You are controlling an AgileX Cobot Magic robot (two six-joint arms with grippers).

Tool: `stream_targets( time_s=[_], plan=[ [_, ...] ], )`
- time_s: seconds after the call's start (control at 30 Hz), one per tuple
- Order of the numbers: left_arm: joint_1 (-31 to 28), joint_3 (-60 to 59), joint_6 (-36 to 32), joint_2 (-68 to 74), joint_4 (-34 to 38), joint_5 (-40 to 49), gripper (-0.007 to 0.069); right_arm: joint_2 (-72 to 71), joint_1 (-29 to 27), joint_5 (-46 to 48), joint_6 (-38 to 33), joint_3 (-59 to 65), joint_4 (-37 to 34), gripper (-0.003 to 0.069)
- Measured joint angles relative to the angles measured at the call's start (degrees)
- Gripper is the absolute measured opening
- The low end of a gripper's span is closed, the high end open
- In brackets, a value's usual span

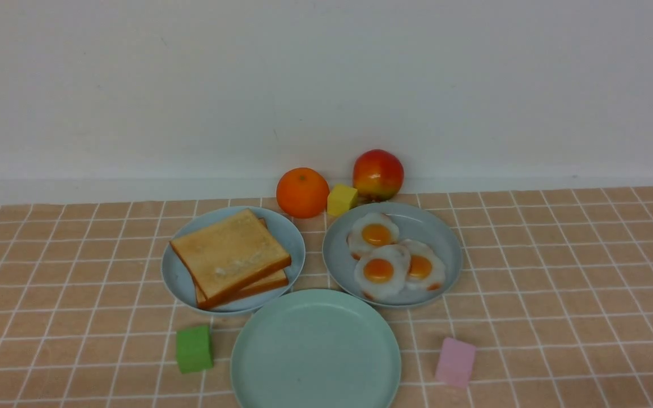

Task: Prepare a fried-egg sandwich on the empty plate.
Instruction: Use the left arm to grab a slice of bread

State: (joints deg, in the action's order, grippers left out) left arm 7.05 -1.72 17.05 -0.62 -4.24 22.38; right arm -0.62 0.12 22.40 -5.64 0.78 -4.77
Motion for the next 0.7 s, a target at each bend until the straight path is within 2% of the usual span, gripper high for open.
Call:
stream_targets(
  time_s=[0.43,0.57,0.7],
  plan=[
    [0.0,-0.02,0.0,0.0,0.06,-1.82,0.0239,0.0,0.0,-0.51,0.0,0.02,0.0,0.0239],
    [0.0,-0.07,0.0,0.0,0.06,-9.69,0.0239,0.0,0.0,-6.05,0.0,0.65,0.0,0.0239],
    [0.0,-0.07,0.0,0.0,0.0,-18.95,0.0239,0.0,0.0,-16.55,0.0,0.71,0.0,0.0239]
  ],
)
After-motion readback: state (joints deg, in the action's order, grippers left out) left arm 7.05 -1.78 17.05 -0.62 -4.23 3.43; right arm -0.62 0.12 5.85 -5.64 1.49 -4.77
